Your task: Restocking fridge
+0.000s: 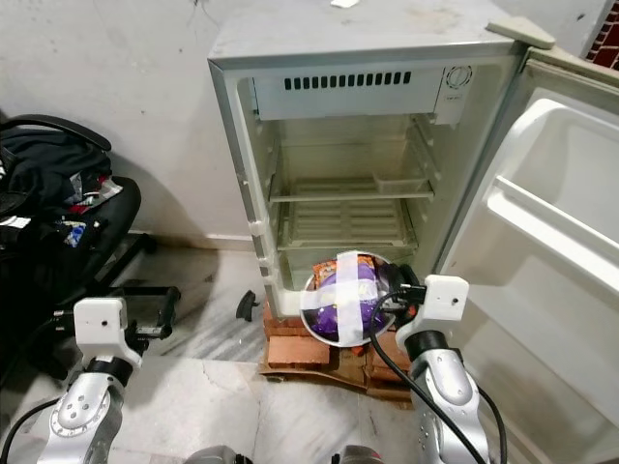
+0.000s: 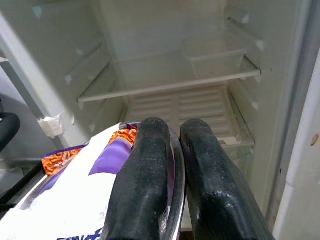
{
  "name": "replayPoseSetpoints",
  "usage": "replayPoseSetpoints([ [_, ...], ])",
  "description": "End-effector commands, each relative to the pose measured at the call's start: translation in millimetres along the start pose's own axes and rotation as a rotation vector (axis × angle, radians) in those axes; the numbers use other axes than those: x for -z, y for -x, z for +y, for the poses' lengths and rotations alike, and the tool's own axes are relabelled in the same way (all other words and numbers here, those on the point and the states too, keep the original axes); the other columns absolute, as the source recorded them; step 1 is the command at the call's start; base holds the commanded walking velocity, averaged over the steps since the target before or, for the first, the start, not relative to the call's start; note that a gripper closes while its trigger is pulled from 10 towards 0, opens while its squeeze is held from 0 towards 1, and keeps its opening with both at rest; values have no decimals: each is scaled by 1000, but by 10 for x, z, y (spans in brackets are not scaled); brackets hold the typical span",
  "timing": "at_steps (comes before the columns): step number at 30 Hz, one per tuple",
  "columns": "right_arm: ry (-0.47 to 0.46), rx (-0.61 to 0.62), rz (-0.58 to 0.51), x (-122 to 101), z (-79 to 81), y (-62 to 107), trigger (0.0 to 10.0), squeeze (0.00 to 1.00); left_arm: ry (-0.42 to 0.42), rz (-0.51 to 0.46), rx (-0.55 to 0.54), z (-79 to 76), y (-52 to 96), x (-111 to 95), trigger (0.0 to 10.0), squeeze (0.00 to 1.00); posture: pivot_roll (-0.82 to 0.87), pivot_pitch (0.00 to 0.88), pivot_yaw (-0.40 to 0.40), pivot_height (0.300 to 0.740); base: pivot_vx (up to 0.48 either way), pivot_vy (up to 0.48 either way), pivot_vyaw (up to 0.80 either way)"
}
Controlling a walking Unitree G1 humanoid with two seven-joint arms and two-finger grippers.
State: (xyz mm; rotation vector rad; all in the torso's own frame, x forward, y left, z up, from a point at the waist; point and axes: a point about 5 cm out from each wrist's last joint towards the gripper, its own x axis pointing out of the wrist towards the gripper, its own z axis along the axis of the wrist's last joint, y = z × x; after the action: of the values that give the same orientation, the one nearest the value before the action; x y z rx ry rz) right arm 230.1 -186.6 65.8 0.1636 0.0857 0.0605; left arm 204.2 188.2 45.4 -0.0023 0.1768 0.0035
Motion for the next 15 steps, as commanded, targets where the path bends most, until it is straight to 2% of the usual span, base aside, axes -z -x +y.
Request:
replayPoseSetpoints([
  [1,8,-29,-46,-103,53,-24,10000,0,-1,-21,14,-17,-10,-60,10000,0,-54,0,61,740,0,0,0],
  [5,7,-45,-48,-121,95,-56,10000,0,8,-18,24,-42,-8,-61,10000,0,-56,0,58,740,0,0,0],
  [15,12,-49,-61,-168,89,-93,10000,0,15,-1,31,-64,-33,-21,10000,0,-61,0,59,740,281,0,0],
])
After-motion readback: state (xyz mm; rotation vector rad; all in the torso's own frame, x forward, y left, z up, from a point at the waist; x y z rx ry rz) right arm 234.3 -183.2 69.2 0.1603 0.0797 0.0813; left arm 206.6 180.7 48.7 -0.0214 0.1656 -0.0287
